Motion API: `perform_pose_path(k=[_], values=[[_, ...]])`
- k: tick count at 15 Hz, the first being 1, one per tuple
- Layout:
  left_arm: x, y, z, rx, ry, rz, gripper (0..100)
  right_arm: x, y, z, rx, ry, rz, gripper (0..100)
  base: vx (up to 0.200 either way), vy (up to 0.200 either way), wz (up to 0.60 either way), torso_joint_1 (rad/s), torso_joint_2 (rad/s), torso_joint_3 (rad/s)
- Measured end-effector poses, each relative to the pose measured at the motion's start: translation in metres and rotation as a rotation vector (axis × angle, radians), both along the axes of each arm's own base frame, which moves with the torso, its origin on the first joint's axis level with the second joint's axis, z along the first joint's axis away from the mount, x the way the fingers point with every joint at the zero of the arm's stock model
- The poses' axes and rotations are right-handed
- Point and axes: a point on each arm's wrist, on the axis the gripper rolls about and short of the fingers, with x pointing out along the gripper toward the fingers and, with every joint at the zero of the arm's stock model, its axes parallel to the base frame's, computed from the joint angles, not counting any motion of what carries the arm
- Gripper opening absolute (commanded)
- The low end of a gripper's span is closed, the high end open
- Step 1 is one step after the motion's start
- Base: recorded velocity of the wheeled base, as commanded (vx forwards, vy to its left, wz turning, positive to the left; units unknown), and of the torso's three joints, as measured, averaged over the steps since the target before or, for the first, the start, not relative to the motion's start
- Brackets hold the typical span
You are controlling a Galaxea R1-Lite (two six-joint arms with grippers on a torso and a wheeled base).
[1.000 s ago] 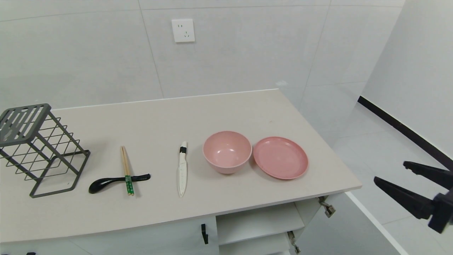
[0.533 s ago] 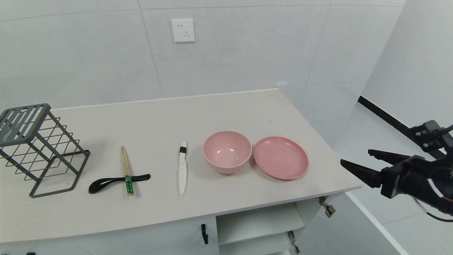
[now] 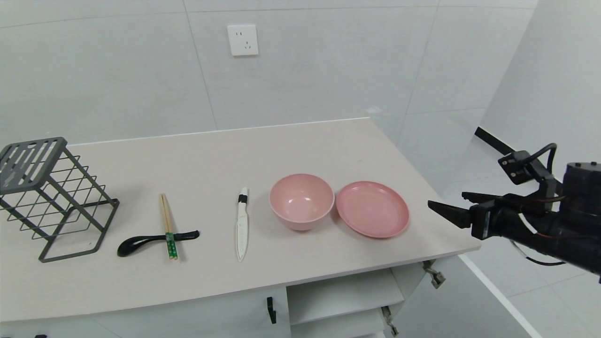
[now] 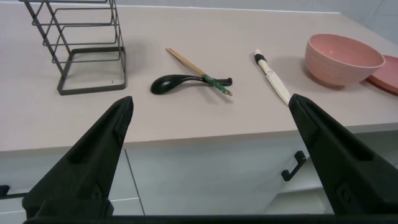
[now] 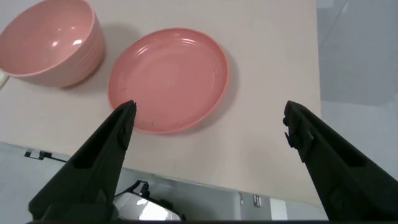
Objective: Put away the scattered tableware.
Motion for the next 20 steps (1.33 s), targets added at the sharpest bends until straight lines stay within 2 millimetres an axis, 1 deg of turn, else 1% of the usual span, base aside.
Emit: perform_pose_path(k=[2,5,9,12,14,17,20], values=[[0.0,0.0,0.0,-0.006,0.0,0.001,100,0.014,0.004,-0.003,0.063,0.035,-0.01,100,0.0,0.0,0.0,0.0,0.0,0.0],[0.0,0.0,0.0,-0.008,0.0,0.002,100,0.033,0.007,-0.011,0.073,0.044,-0.011,100,0.0,0.0,0.0,0.0,0.0,0.0],[0.0,0.0,0.0,-0.01,0.0,0.004,100,0.056,0.013,-0.032,0.076,0.022,0.002,100,0.0,0.0,0.0,0.0,0.0,0.0],[0.0,0.0,0.0,-0.011,0.0,0.016,100,0.073,0.023,-0.049,0.071,0.044,0.023,100,0.0,0.0,0.0,0.0,0.0,0.0],[0.0,0.0,0.0,-0.013,0.0,0.016,100,0.081,0.03,-0.059,0.064,0.061,0.034,100,0.0,0.0,0.0,0.0,0.0,0.0],[0.0,0.0,0.0,-0.014,0.0,0.016,100,0.088,0.034,-0.073,0.05,0.088,0.04,100,0.0,0.0,0.0,0.0,0.0,0.0],[0.0,0.0,0.0,-0.016,0.0,0.016,100,0.094,0.036,-0.08,0.046,0.097,0.041,100,0.0,0.0,0.0,0.0,0.0,0.0]])
